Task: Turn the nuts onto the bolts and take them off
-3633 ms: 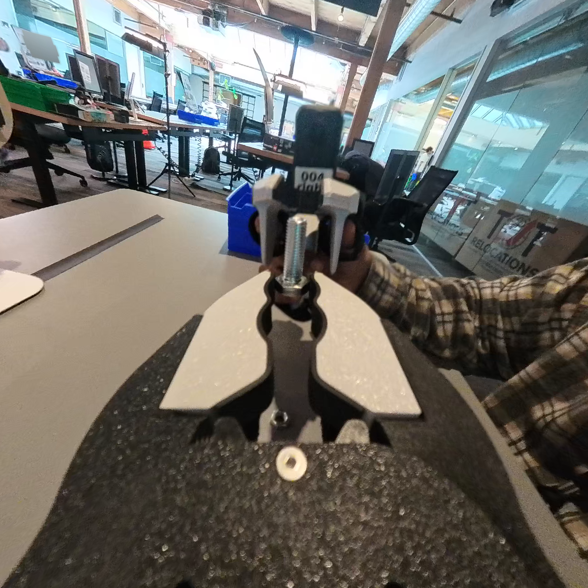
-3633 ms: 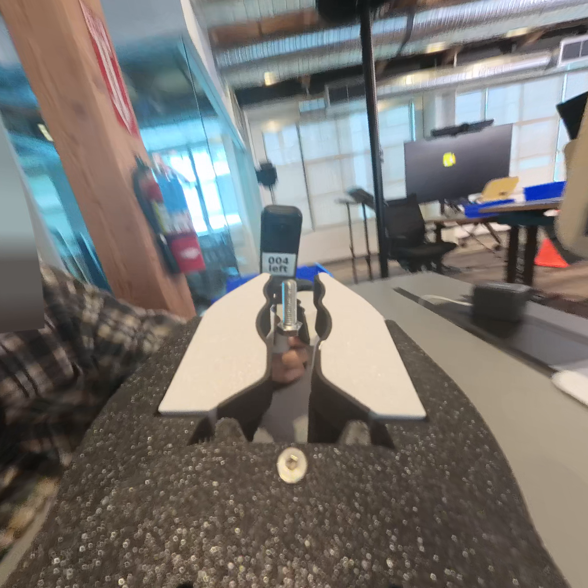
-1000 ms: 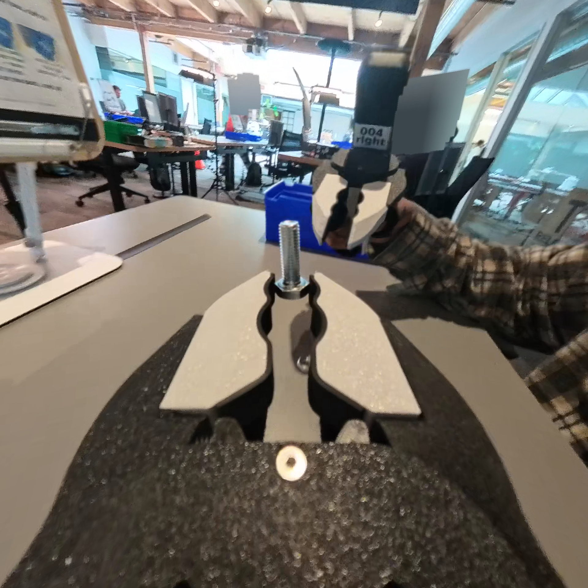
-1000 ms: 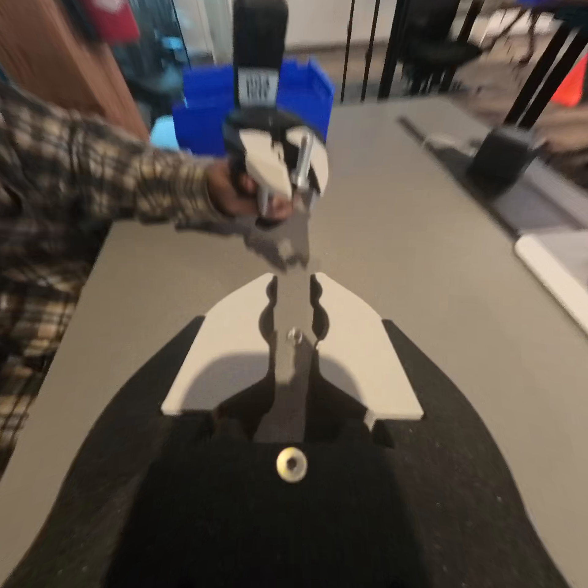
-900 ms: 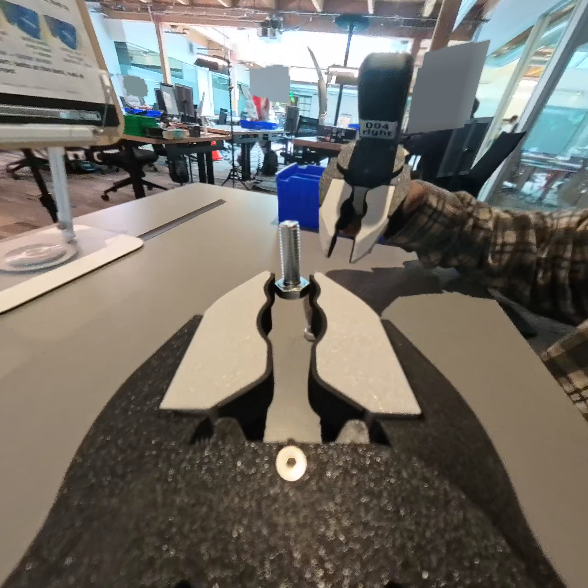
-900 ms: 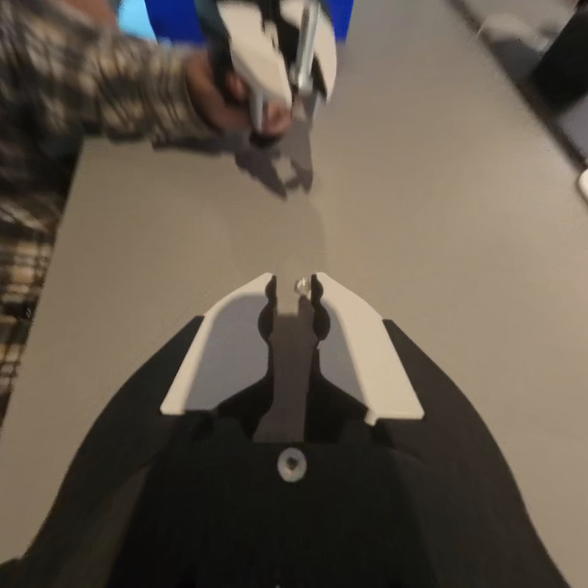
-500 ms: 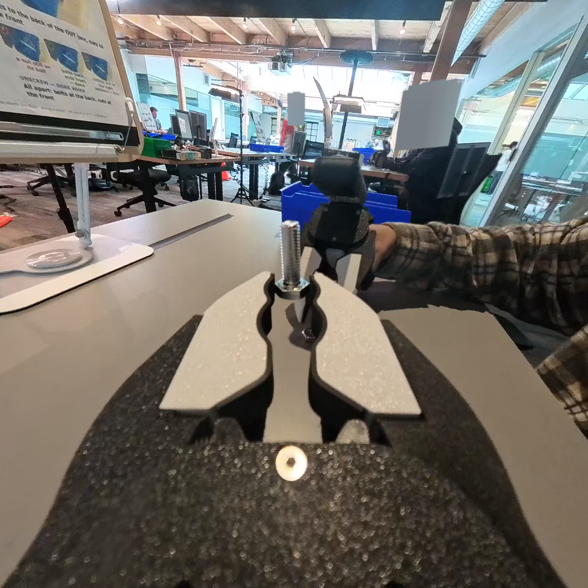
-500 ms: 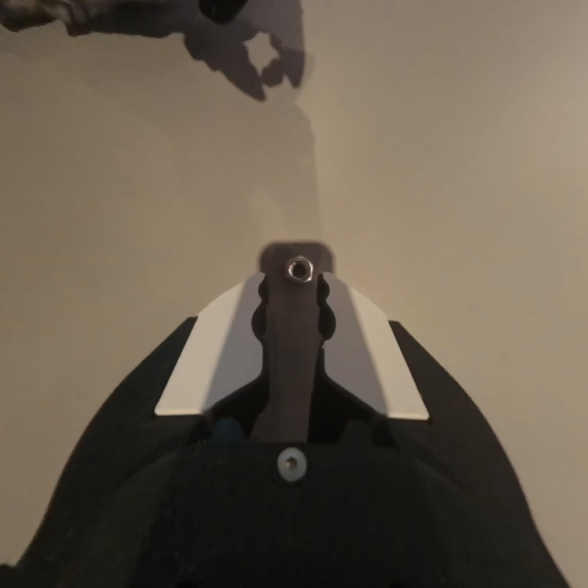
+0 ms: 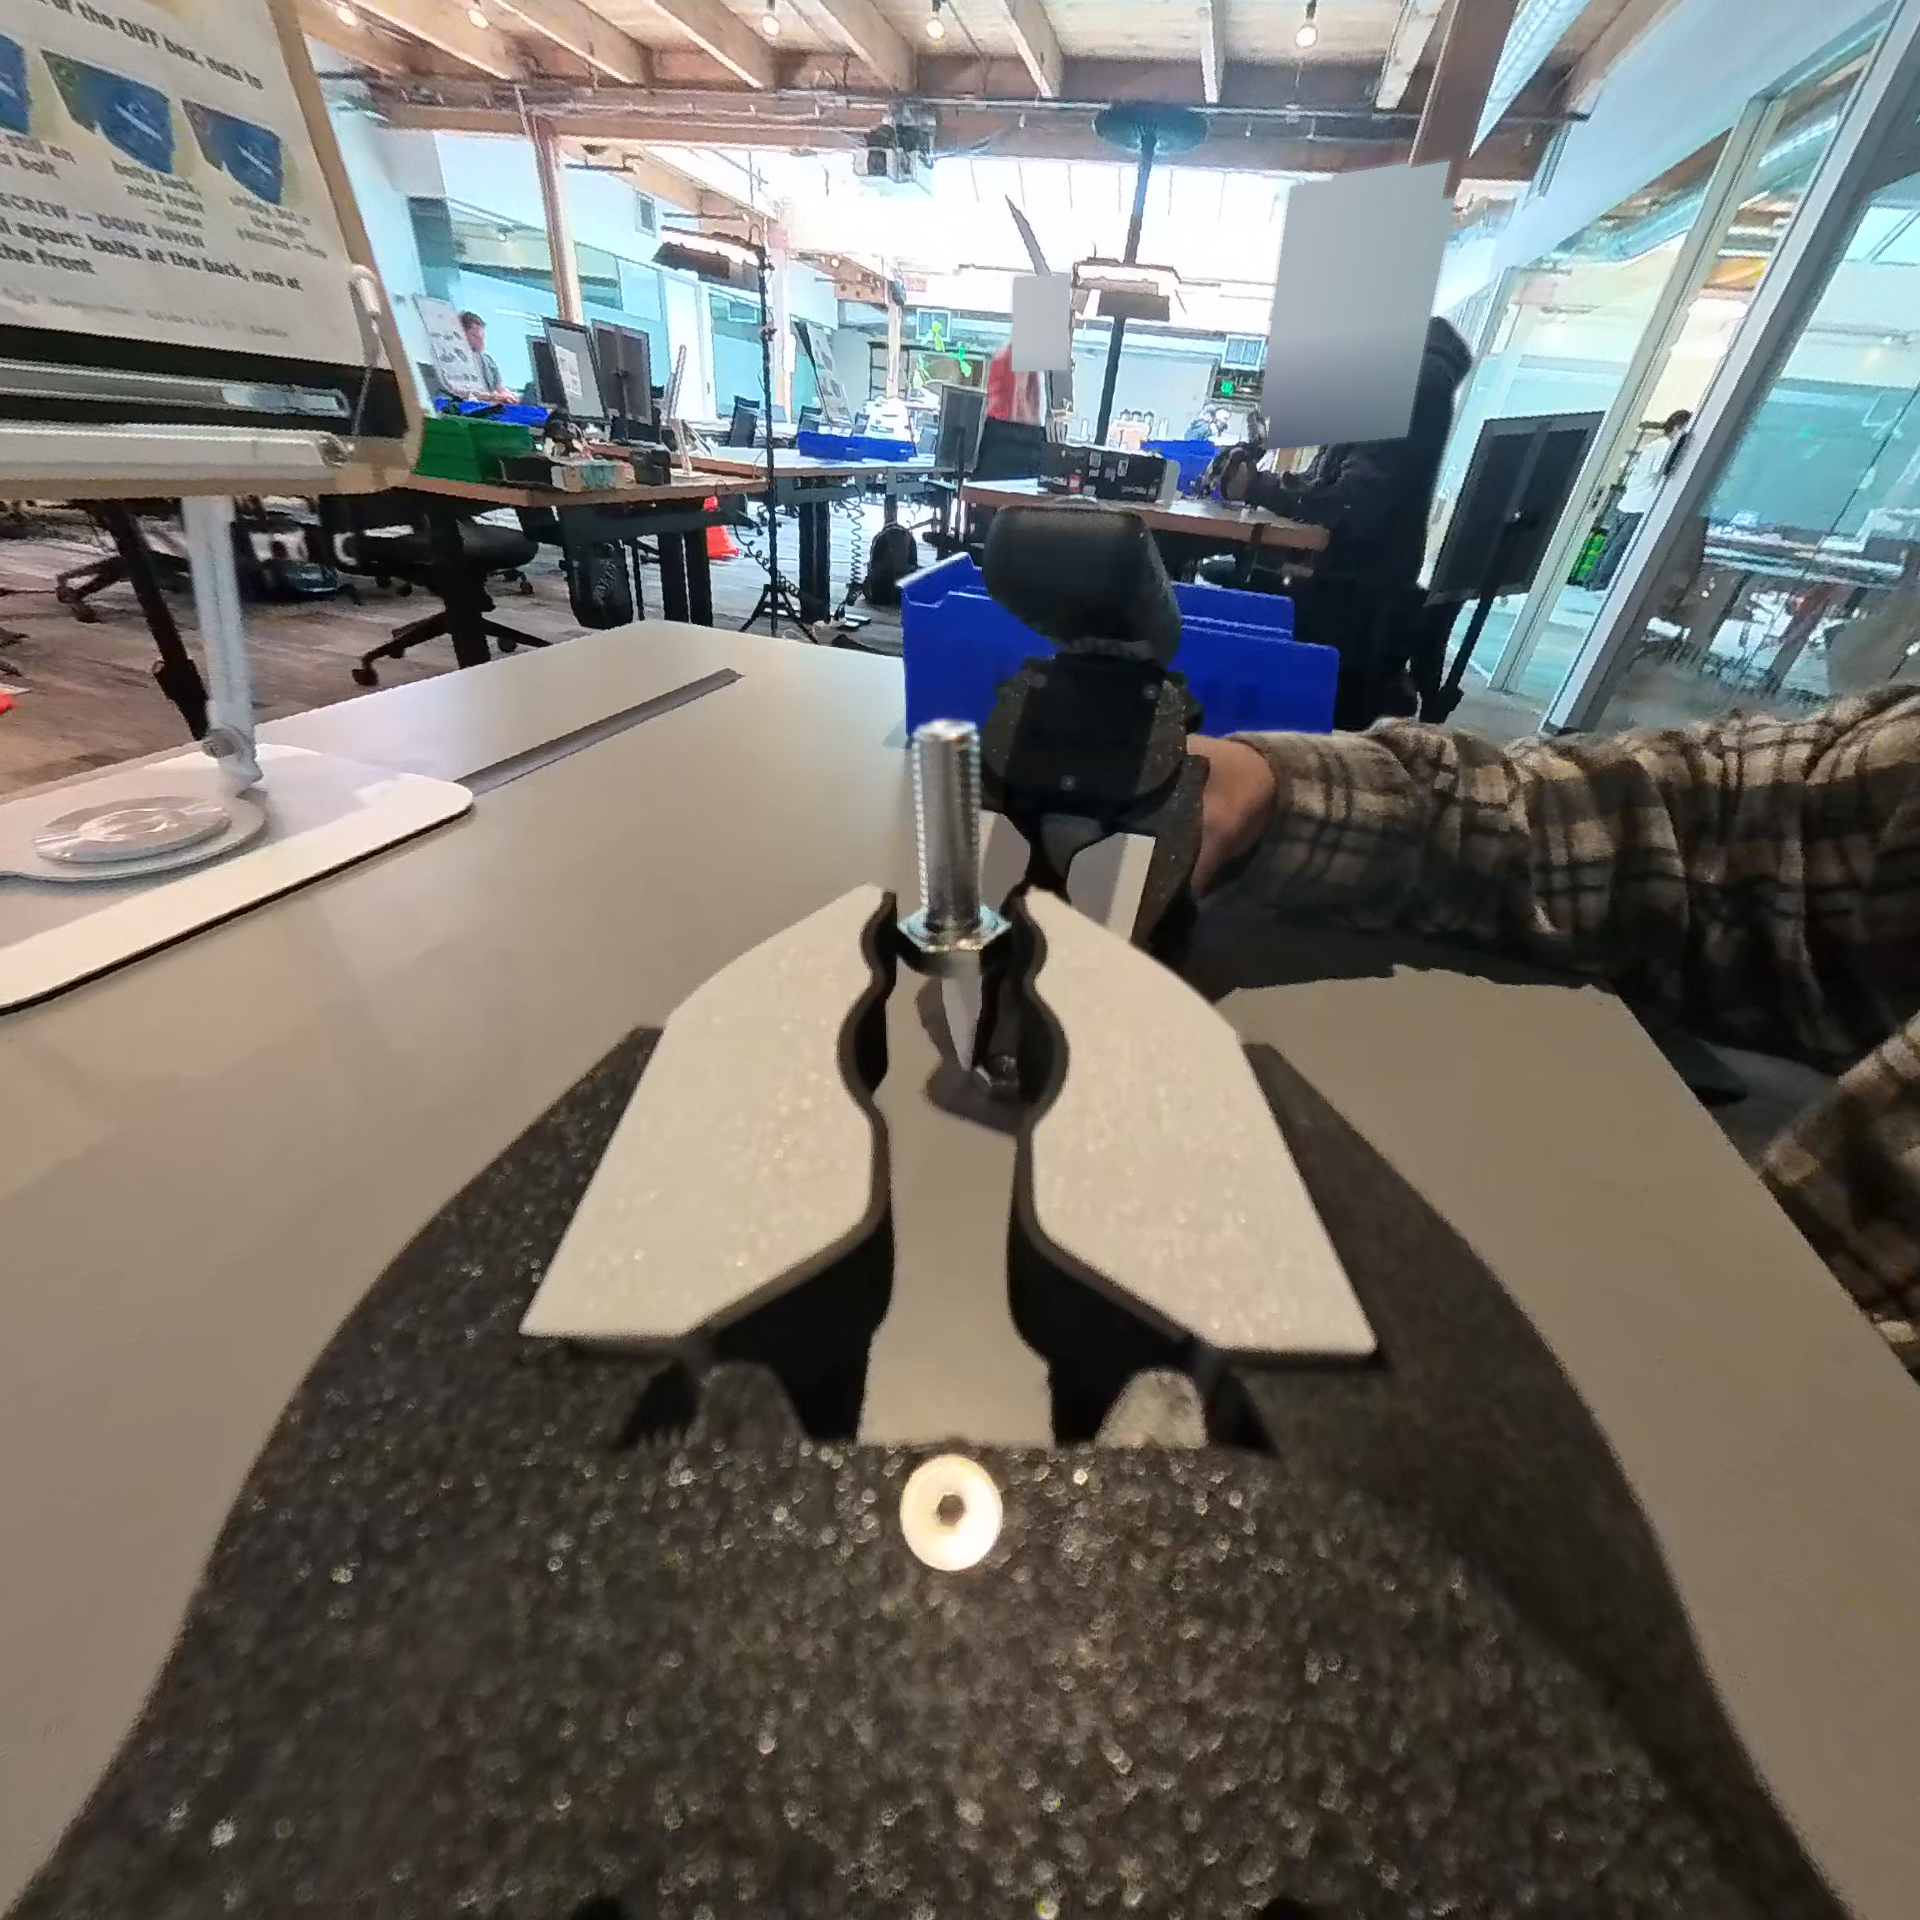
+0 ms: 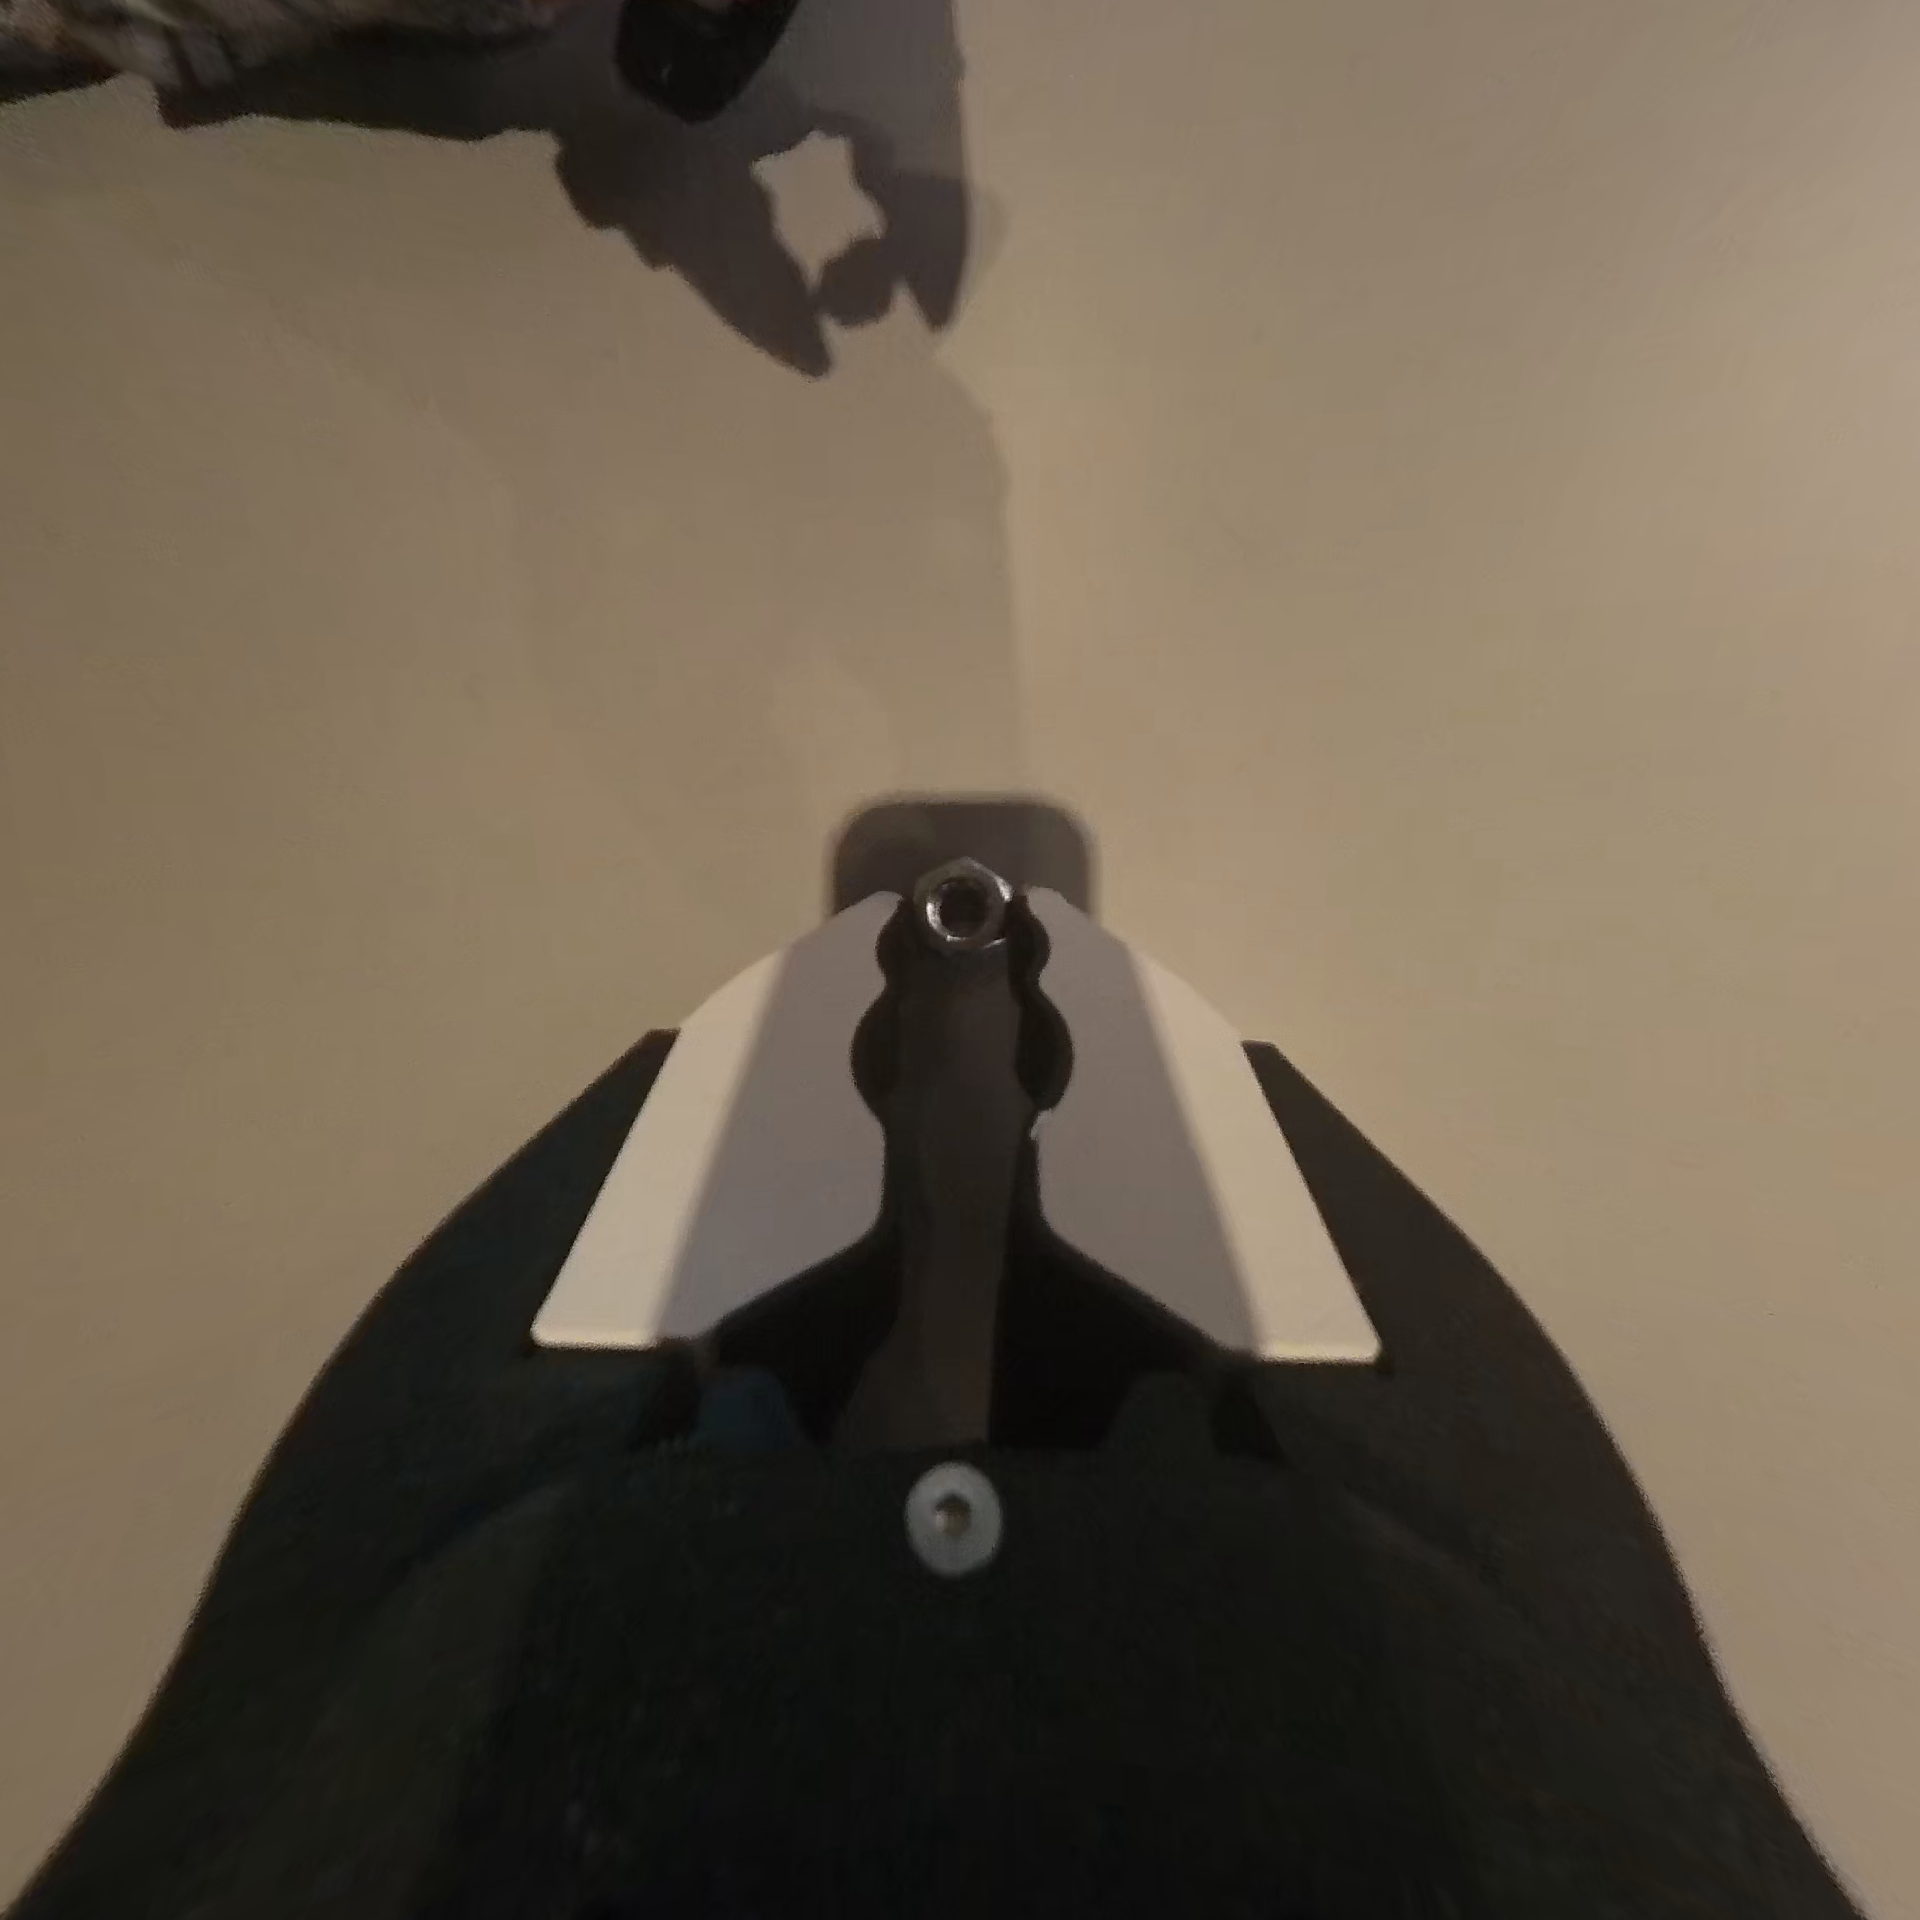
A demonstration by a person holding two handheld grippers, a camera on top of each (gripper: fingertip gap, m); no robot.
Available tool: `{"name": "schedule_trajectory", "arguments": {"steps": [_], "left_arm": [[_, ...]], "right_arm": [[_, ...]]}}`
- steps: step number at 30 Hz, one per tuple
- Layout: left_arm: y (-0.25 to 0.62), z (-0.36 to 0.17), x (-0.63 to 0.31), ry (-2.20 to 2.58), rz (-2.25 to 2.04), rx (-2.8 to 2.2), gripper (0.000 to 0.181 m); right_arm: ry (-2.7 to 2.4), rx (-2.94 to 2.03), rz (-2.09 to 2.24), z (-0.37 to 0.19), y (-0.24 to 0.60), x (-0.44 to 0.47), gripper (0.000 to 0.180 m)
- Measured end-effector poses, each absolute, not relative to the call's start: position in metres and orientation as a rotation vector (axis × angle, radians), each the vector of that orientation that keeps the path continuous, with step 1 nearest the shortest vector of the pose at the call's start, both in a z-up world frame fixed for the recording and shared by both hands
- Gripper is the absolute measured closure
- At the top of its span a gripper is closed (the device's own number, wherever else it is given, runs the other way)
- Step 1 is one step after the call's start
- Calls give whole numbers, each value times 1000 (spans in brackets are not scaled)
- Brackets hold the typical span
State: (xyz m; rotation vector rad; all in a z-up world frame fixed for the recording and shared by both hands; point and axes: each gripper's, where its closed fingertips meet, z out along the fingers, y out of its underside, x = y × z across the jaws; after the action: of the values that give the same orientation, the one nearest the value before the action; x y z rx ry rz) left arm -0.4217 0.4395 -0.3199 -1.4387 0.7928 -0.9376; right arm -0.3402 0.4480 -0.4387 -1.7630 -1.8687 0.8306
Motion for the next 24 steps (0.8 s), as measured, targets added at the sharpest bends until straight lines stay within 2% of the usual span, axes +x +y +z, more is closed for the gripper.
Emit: {"name": "schedule_trajectory", "arguments": {"steps": [6, 14, 24], "left_arm": [[438, -321, -418, 812, -921, -1442, 161], [435, -330, -410, 875, -899, -1474, 161], [420, -336, -387, 990, -860, -1461, 161]], "right_arm": [[-1935, -1770, 751, -430, 449, -330, 163], [-2008, -1702, 630, -390, 447, -313, 163], [-1888, -1528, 1027, -294, 420, -357, 163]]}}
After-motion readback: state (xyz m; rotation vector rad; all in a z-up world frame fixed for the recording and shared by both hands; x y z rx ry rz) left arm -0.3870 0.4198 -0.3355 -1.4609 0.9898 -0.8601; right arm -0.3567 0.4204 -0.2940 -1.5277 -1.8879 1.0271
